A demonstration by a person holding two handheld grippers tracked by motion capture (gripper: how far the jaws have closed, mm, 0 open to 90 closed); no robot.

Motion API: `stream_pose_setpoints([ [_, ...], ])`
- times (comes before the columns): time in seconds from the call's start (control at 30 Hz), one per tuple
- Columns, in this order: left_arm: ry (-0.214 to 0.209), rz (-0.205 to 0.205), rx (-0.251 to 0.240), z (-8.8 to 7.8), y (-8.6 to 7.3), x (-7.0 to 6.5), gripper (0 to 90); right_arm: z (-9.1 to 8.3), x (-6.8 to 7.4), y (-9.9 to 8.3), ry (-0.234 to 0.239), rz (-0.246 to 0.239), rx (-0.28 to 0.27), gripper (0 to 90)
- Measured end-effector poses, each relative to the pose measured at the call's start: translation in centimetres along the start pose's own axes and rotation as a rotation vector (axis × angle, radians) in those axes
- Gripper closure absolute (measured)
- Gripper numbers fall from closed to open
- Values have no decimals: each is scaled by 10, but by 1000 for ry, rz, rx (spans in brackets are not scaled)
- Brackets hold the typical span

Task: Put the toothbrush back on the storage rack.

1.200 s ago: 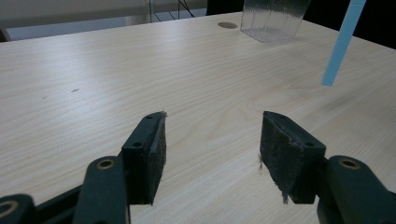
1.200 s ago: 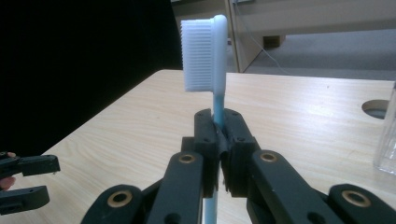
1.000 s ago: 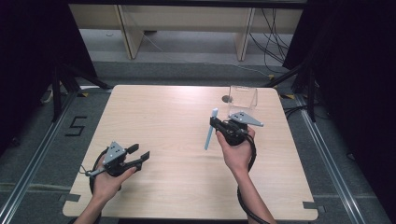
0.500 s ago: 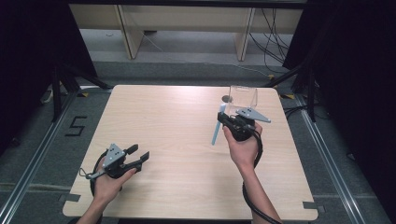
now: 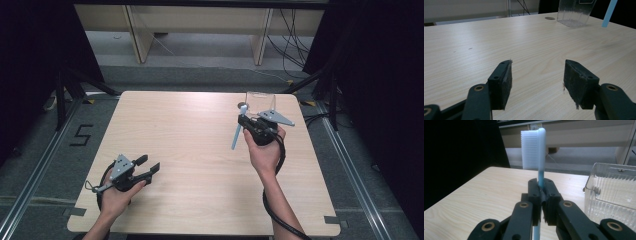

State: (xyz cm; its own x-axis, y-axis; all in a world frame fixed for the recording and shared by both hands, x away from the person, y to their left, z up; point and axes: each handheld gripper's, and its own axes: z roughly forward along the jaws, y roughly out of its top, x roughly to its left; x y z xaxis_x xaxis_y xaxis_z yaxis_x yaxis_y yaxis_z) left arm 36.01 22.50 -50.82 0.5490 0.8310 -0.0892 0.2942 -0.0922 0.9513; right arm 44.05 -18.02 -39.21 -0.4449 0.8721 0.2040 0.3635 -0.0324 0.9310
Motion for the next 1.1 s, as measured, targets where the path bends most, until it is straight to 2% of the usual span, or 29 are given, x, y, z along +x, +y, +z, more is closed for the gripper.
stream_pose_setpoints([
  [0.03,0,0,0,0,0,0,390,1,-4,3,-7,-31,-14,862],
  [0.1,0,0,1,0,0,0,388,0,-3,5,-10,-4,-12,861],
  [0.13,0,1,3,0,0,0,388,0,-5,6,-12,-20,-15,861],
  [0.4,-1,2,1,0,-1,0,387,-3,-10,14,-30,-8,-35,861],
  [0.43,-1,2,0,0,-1,0,387,-2,-13,15,-25,-35,-51,861],
  [0.47,-1,2,-1,0,0,0,387,-4,-12,16,-33,-1,-35,861],
  [0.5,-1,1,-1,0,-1,0,387,-3,-14,17,-31,-14,-52,861],
  [0.6,-1,0,-1,1,-1,0,385,-5,-17,20,-45,-17,-49,862],
  [0.63,-4,0,-6,2,-1,0,384,-5,-17,21,-42,1,-47,861],
  [0.67,-6,0,-9,2,-2,0,385,-4,-19,22,-45,-25,-58,861],
  [0.7,-5,0,-9,2,-2,0,385,-5,-18,23,-48,-5,-52,861],
  [0.73,-1,0,-1,1,-1,0,385,-5,-20,24,-53,-24,-58,861],
  [0.9,3,0,0,0,-1,0,384,-6,-22,29,-61,-11,-64,861],
  [1.03,4,2,-1,0,-1,0,384,-5,-25,32,-71,-27,-70,862],
  [1.1,5,2,-1,0,-1,0,383,-6,-25,34,-74,-18,-65,861],
])
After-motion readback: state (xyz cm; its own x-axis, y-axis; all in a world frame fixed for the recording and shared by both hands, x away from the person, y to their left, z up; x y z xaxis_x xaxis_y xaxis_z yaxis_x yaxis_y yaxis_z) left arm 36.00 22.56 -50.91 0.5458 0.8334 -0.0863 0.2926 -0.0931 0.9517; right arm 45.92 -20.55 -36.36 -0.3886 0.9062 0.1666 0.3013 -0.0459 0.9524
